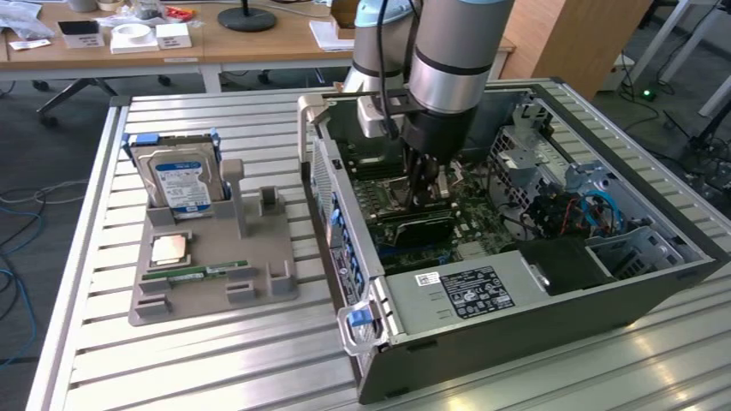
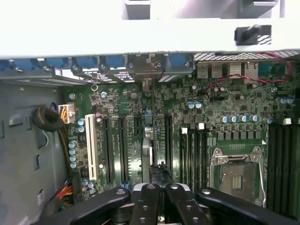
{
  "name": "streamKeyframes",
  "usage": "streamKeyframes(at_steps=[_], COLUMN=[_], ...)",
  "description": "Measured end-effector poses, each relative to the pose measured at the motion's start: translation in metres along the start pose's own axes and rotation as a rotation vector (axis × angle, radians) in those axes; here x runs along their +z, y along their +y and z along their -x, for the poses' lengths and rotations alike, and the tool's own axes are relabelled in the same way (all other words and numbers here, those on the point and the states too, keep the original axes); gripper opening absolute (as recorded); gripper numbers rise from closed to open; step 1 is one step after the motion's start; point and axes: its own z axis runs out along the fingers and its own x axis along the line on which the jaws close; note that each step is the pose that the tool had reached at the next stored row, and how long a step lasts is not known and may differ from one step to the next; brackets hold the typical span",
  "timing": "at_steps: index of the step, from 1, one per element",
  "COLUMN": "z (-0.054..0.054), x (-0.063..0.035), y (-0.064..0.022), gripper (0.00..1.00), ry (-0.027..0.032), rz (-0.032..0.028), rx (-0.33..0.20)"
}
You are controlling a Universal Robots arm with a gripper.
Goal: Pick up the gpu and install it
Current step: 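Press down on the gpu until it lock into place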
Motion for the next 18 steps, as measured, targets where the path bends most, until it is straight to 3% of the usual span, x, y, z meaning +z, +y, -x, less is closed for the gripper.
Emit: streamKeyframes(at_steps=[9, 18], z=[0.0001, 0.0006], x=[-0.005, -0.0047], y=[-0.0007, -0.0096], gripper=[0.11, 0.11], ry=[0.0008, 0.0008], rz=[-0.0001, 0.0], rx=[0.0, 0.0])
